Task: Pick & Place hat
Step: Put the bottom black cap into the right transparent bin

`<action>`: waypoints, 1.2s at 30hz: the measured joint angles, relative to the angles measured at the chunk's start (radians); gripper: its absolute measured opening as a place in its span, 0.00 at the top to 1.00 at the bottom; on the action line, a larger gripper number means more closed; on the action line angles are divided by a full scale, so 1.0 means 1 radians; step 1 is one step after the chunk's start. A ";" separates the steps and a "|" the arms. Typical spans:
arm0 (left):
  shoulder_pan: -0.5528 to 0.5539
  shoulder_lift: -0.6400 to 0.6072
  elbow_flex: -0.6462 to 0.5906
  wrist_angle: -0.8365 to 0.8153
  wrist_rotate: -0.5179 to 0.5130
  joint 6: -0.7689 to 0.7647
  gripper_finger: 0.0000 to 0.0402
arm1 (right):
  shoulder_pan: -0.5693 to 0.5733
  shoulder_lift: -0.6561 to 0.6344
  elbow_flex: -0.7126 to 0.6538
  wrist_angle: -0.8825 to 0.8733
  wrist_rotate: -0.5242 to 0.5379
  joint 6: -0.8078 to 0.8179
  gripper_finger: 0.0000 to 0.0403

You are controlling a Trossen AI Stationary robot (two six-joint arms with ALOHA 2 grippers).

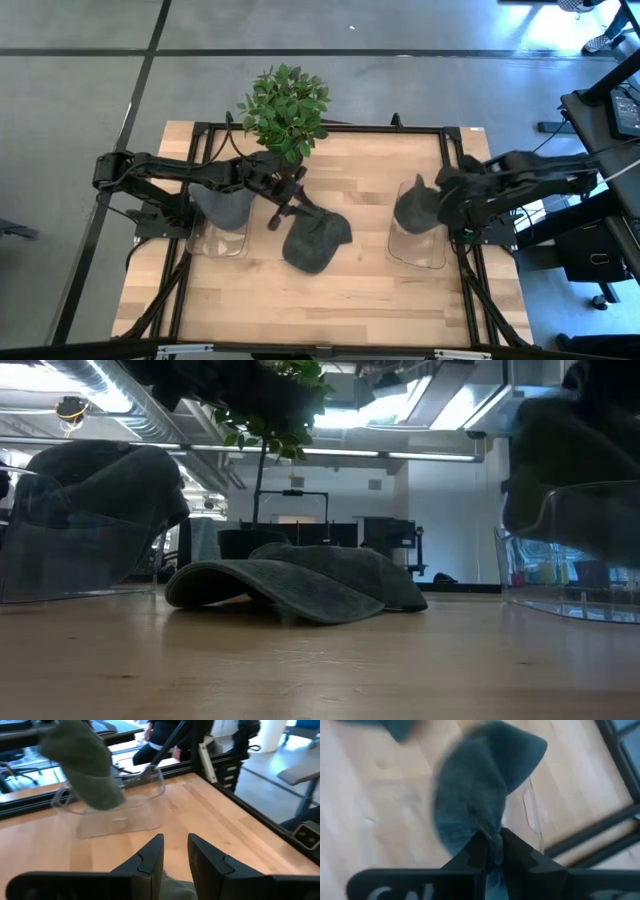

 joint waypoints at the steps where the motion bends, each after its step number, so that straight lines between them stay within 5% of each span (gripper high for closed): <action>1: 0.000 0.000 0.000 0.000 -0.011 0.003 0.79 | 0.000 0.001 -0.033 0.000 0.004 -0.011 0.91; 8: 0.000 0.000 0.000 0.014 -0.053 0.008 0.79 | 0.000 0.019 -0.171 0.000 0.073 -0.095 0.91; 23: 0.000 0.000 0.000 0.036 -0.103 -0.001 0.80 | -0.068 0.039 -0.058 0.001 0.113 -0.248 0.91; 36: 0.000 0.000 0.000 0.038 -0.112 -0.012 0.80 | -0.144 0.084 -0.044 -0.001 0.002 -0.304 0.91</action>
